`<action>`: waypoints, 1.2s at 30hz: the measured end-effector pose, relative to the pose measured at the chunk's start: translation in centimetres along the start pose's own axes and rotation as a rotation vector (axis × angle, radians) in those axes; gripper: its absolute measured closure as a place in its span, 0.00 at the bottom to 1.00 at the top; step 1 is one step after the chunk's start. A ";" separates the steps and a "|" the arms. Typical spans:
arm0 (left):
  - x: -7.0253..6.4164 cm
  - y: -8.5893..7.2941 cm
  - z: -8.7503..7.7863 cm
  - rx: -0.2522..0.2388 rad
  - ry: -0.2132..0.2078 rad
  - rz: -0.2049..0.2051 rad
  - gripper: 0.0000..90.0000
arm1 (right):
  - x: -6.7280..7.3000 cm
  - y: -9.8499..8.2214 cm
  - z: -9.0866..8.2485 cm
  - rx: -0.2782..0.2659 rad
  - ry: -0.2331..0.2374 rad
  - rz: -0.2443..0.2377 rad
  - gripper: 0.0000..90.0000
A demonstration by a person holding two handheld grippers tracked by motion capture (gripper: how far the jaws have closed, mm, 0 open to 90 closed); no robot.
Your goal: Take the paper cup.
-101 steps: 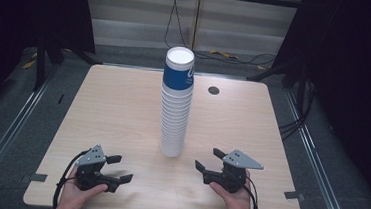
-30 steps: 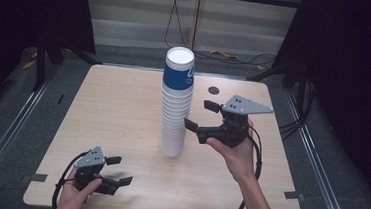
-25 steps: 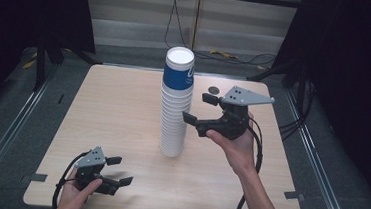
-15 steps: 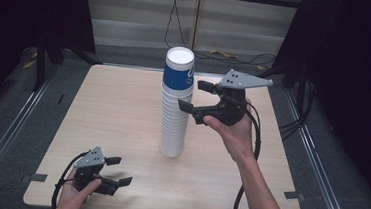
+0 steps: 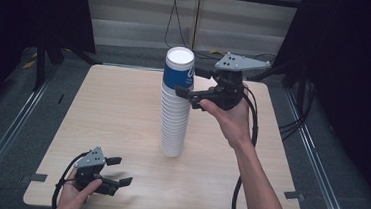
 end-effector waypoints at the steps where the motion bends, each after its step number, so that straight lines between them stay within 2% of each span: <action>1: 0.0 0.0 0.0 0.001 -0.001 0.001 0.18 | -0.1 0.1 0.1 0.001 0.003 0.001 0.16; 7: 0.0 0.0 0.0 0.001 -0.002 0.001 0.18 | -0.2 0.8 1.3 0.002 0.014 0.003 0.16; 19: 0.0 -0.1 0.0 0.004 -0.003 0.002 0.18 | -0.3 0.7 2.6 -0.026 -0.012 0.016 0.21; 26: 0.0 -0.1 0.0 0.005 -0.002 0.003 0.18 | -0.5 0.5 2.8 -0.031 -0.014 0.038 0.23; 36: 0.0 -0.1 0.0 0.005 -0.003 0.002 0.18 | -0.2 0.7 3.0 -0.033 -0.022 0.015 0.24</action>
Point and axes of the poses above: each handheld gripper's, and its own axes: z roughly forward along the jaws, y roughly out of its top, x roughly to its left, the point moved 4 cm from there along z, roughly forward along the jaws, and after that the axes turned 9 degrees about -z, right-handed, at the moved point
